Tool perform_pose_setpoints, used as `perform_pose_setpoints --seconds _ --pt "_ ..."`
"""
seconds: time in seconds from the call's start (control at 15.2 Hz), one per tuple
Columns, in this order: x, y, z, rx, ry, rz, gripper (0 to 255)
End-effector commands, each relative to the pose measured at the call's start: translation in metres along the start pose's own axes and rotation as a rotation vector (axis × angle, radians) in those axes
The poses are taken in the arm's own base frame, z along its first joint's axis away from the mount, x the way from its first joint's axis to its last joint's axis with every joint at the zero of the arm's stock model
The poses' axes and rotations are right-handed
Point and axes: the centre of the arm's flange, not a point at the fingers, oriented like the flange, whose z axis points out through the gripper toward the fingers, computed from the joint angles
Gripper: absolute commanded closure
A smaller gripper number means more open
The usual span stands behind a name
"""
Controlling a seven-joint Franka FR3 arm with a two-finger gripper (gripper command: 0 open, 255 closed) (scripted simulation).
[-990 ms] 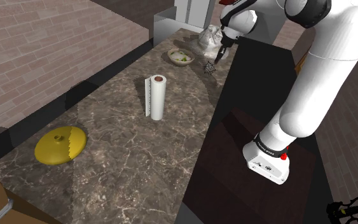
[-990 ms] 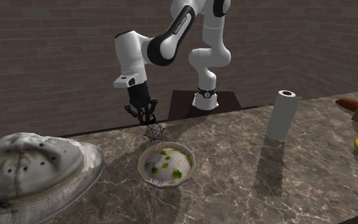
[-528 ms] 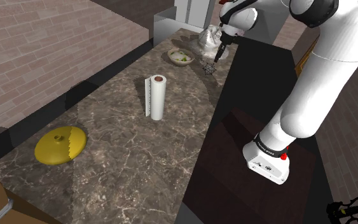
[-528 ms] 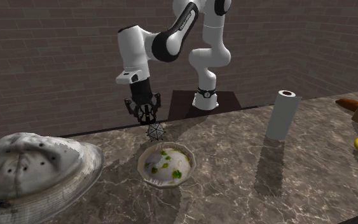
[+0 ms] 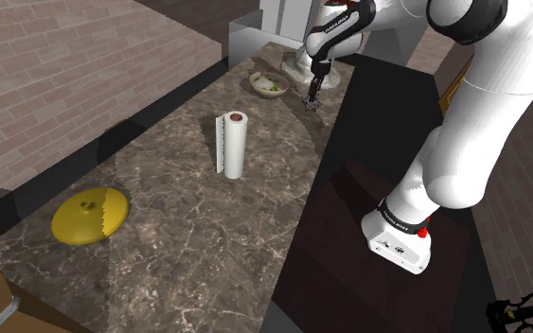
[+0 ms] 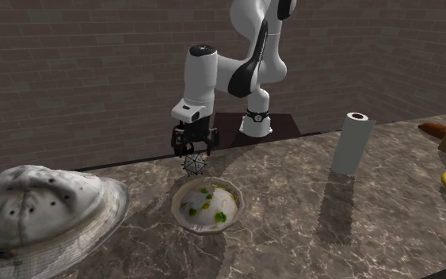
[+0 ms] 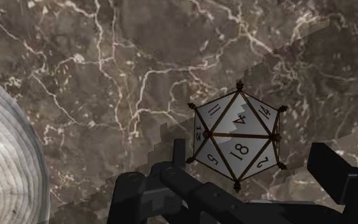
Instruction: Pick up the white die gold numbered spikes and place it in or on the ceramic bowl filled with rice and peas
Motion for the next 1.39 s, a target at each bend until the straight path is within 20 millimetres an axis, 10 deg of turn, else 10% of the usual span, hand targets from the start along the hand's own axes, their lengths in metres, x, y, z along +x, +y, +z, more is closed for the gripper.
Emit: perform_pose_setpoints --seconds 0.0,0.59,0.66,1.32 --pt "0.0001 0.0 0.0101 -0.002 -0.001 0.002 0" --pt "0.0001 0.0 0.0184 -0.002 -0.002 0.002 0" --pt "0.0001 0.0 0.0184 -0.002 -0.002 0.002 255" --pt "-0.0003 0.0006 0.0132 -0.003 -0.001 0.002 255"
